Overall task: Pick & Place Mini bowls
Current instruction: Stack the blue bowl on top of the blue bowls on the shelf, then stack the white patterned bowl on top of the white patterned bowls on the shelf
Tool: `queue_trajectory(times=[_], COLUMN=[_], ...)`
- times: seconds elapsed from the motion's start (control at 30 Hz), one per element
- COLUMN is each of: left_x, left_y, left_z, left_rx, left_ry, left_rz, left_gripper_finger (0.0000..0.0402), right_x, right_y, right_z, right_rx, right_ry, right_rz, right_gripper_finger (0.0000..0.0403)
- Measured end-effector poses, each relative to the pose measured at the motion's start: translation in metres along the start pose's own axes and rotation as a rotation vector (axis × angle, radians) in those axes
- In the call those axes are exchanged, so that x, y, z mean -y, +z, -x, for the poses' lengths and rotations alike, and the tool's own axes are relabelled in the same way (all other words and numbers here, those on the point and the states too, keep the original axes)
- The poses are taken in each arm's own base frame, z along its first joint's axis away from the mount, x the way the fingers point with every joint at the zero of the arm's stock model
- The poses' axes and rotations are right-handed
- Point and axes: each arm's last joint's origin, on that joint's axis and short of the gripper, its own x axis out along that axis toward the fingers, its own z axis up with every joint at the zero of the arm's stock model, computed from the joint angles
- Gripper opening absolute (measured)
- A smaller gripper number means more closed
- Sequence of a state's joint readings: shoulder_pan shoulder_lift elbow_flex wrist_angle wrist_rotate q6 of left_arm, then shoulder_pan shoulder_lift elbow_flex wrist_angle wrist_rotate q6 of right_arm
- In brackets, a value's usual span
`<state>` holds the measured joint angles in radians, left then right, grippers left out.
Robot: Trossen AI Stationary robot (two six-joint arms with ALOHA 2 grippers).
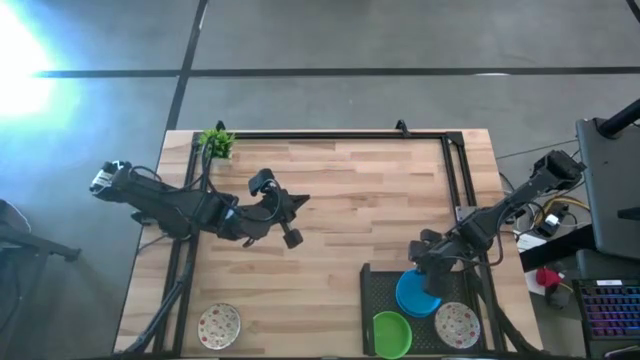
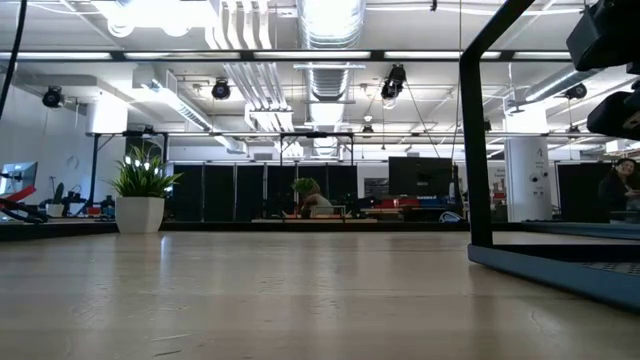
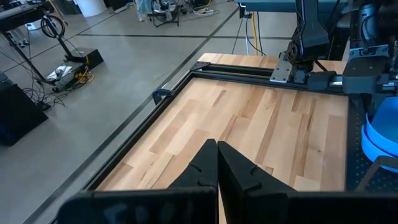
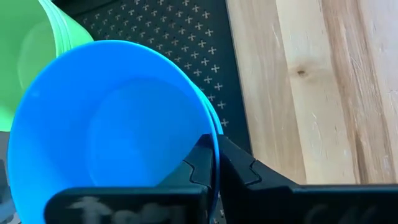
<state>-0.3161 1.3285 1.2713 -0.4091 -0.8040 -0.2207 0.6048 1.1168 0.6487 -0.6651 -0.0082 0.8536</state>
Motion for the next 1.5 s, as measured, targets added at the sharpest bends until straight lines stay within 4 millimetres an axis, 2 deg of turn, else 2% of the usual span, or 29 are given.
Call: queue_trajectory(times=[0.13, 0.53, 0.7, 0.9, 1.13, 1.5], left_x=[0.0, 0.0, -0.001, -0.002, -0.001, 0.006], left_y=[0.0, -0.001, -0.002, -0.007, -0.024, -0.057], left_z=[0.0, 0.0, 0.0, 0.002, 0.007, 0.033], left_rx=[-0.001, -0.01, -0.019, -0.07, -0.289, -0.862], left_ry=[0.0, 0.003, 0.004, -0.04, -0.196, -0.344], left_rz=[-0.001, -0.018, -0.028, -0.017, 0.101, 0.364], left_gripper_finger=[0.0, 0.0, 0.0, 0.0, 0.0, 0.0], right_x=[0.0, -0.001, -0.01, -0.023, -0.033, -0.05], right_y=[0.0, 0.0, 0.008, 0.019, 0.027, 0.042], right_z=[0.0, 0.001, 0.011, 0.028, 0.042, 0.072], right_rx=[-0.001, -0.021, 0.01, 0.056, 0.095, 0.173], right_ry=[0.0, 0.019, 0.057, 0.108, 0.152, 0.235], right_rz=[-0.002, -0.051, -0.046, -0.027, -0.022, 0.015], right_gripper_finger=[0.0023, 0.0115, 0.0132, 0.0132, 0.0128, 0.0116])
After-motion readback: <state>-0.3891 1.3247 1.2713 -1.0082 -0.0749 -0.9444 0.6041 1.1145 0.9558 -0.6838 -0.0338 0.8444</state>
